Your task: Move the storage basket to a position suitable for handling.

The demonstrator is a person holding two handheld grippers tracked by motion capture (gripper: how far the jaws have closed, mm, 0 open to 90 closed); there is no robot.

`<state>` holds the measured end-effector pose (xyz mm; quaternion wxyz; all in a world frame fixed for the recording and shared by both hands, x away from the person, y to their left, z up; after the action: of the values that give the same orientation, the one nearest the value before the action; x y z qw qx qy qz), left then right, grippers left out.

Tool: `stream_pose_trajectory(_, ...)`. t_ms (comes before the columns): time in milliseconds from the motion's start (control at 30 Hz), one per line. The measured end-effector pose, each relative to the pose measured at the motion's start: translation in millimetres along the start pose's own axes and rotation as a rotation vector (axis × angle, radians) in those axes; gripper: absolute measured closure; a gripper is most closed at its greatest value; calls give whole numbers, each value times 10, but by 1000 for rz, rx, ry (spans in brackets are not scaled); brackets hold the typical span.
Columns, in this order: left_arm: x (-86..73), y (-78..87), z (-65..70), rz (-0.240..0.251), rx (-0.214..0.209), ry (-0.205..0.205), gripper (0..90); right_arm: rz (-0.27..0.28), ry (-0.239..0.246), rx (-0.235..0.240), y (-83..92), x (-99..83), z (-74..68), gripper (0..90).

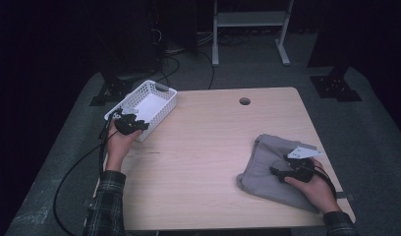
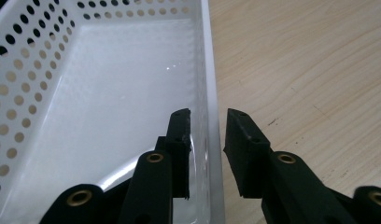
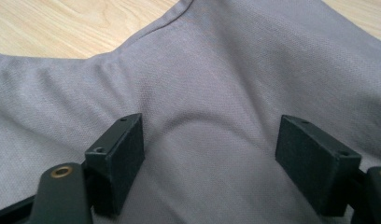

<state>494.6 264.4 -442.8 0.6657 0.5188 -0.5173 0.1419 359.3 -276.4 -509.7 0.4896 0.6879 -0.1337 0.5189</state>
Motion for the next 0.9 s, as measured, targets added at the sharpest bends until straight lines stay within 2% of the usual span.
stream_pose_trajectory(133, -29, 8, 6, -20, -14, 41, 794, 0, 0, 0, 0, 0, 0, 222)
stream_pose_trajectory(233, -40, 25, 18, -36, -14, 49, 834, 0, 1, -1, 0, 0, 0, 223)
stream_pose_trajectory(567, -22, 96, 136, -79, -29, 54, 842, 0, 3, -1, 0, 0, 0, 222)
stream_pose_trajectory(900, -9, 255, 326, -69, -67, 74, 844, 0, 1, 2, 0, -1, 1, 223)
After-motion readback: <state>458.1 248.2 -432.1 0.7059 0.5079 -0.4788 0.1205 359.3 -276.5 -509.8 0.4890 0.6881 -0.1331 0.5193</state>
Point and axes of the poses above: each handheld gripper's, and its own axes: y roughly backward along the jaws, x roughly out of its top, z roughly to its right, the point moved 4 cm from there along -y, roughly forward along the jaws, and after that the axes turned 8 degrees about z, right-handed, at the moved point
